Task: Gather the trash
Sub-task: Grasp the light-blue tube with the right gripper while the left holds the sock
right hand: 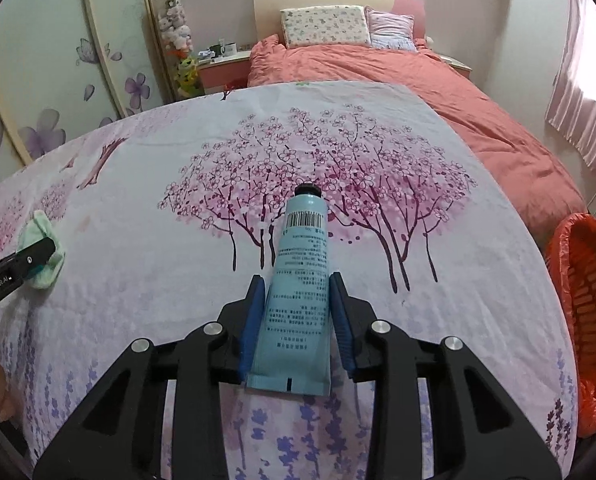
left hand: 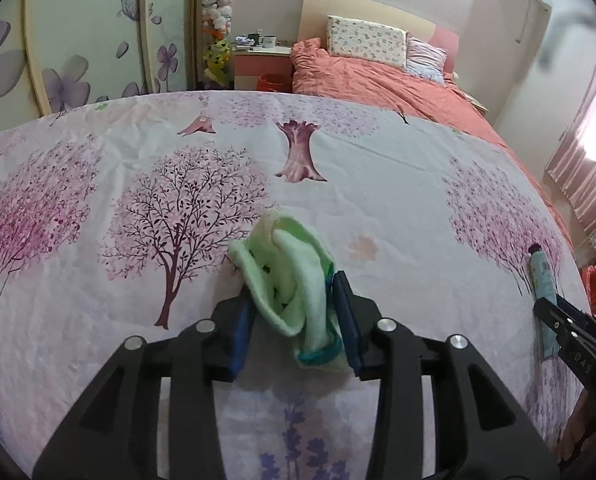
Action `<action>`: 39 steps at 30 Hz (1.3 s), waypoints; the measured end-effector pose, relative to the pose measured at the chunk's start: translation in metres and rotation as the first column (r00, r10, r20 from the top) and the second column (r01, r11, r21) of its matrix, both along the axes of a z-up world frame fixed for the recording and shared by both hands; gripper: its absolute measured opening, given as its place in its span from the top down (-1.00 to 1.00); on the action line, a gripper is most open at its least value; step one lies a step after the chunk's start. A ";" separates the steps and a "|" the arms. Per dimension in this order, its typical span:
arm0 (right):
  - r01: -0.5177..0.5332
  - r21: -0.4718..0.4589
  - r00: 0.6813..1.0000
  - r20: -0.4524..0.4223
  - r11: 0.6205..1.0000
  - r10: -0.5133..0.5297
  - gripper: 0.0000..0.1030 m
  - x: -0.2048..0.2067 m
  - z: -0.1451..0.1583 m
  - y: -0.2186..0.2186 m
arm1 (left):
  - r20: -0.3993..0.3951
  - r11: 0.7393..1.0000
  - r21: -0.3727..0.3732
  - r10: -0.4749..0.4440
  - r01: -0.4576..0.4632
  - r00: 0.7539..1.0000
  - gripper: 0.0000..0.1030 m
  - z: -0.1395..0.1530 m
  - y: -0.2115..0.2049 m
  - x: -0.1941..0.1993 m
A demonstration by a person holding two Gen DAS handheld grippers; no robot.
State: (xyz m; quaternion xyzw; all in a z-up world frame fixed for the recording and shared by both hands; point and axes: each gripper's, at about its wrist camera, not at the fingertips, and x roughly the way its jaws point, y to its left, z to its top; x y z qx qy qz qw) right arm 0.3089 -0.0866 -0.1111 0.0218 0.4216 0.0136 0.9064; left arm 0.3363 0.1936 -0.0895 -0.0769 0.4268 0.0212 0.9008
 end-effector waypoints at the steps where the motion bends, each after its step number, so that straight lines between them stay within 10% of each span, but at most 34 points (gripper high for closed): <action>1: 0.000 0.004 1.000 -0.001 1.000 0.000 0.34 0.001 0.000 0.000 | 0.000 1.000 0.005 0.004 -0.004 1.000 0.27 0.000 0.000 0.002; 5: -0.001 0.046 1.000 0.004 0.999 0.001 0.38 -0.001 -0.001 -0.007 | 0.005 1.000 0.019 0.005 -0.005 1.000 0.64 0.000 -0.004 0.003; 22: -0.013 0.061 1.000 0.007 0.998 0.013 0.40 -0.016 0.001 -0.020 | 0.080 0.994 0.080 -0.081 0.075 0.993 0.67 0.029 -0.044 -0.030; 27: 0.028 0.056 1.000 0.004 0.998 -0.028 0.09 0.000 -0.002 -0.017 | 0.067 0.995 0.063 -0.080 0.075 0.995 0.67 0.025 -0.046 -0.031; 30: 0.030 0.051 1.000 0.004 0.998 -0.031 0.45 0.007 -0.002 -0.017 | 0.062 0.996 0.058 -0.078 0.074 0.995 0.67 0.023 -0.048 -0.030; 39: 0.017 0.136 0.996 0.085 0.991 -0.029 0.46 -0.029 0.018 -0.050 | 0.102 0.993 0.056 -0.111 0.106 0.989 0.66 0.042 -0.065 -0.037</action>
